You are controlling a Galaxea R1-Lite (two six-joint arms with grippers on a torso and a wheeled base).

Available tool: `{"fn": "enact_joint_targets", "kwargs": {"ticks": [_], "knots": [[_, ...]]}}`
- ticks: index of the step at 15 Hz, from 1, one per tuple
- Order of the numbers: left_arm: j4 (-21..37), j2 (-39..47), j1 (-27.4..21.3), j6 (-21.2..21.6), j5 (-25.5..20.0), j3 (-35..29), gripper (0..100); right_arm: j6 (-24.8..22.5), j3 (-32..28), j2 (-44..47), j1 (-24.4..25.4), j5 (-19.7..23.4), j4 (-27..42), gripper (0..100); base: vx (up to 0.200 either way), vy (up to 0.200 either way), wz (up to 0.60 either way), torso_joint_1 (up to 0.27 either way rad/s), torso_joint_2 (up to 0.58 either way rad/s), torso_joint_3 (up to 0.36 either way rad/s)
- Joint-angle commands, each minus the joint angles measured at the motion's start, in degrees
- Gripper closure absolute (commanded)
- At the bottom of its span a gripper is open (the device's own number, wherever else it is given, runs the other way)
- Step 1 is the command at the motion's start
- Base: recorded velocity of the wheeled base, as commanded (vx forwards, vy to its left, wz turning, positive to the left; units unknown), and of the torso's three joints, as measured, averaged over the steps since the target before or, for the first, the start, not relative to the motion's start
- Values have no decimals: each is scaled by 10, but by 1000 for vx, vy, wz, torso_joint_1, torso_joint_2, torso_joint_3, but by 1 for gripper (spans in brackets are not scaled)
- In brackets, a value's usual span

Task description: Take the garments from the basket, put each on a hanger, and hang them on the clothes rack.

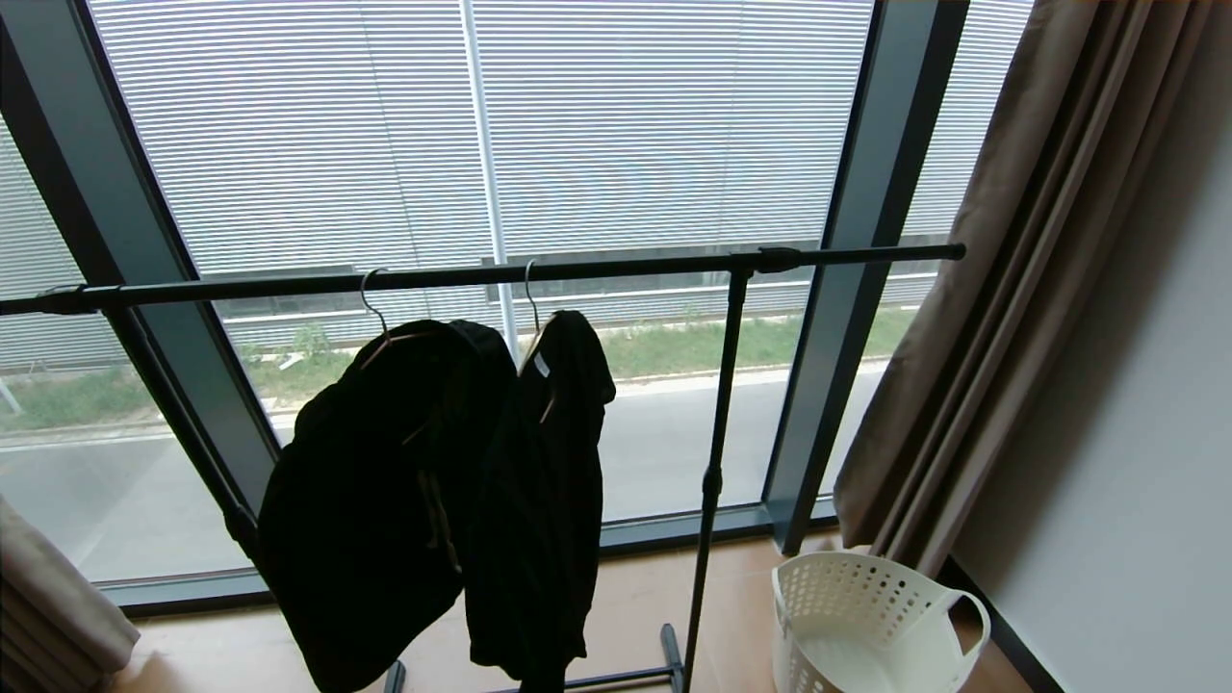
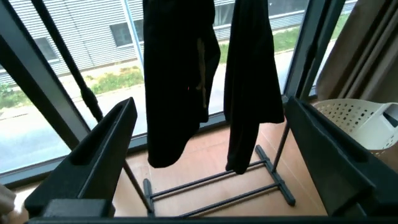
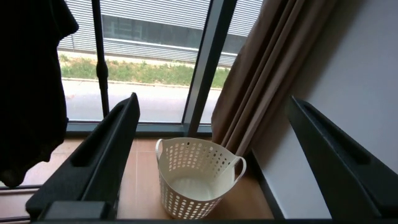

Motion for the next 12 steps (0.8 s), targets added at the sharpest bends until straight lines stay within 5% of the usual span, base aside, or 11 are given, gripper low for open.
{"fn": "enact_joint_targets", "kwargs": {"ticks": [1, 4, 12], "knots": [[-2, -8, 1, -5, -1, 1, 0, 4, 9, 1, 0, 1, -13, 0, 0, 0, 0, 0, 0, 0], [-3, -9, 1, -18, -7, 0, 0, 77, 21, 1, 0, 27, -19, 0, 0, 0, 0, 0, 0, 0], [-4, -9, 1, -18, -6, 1, 0, 86, 21, 1, 0, 31, -22, 0, 0, 0, 0, 0, 0, 0]]}}
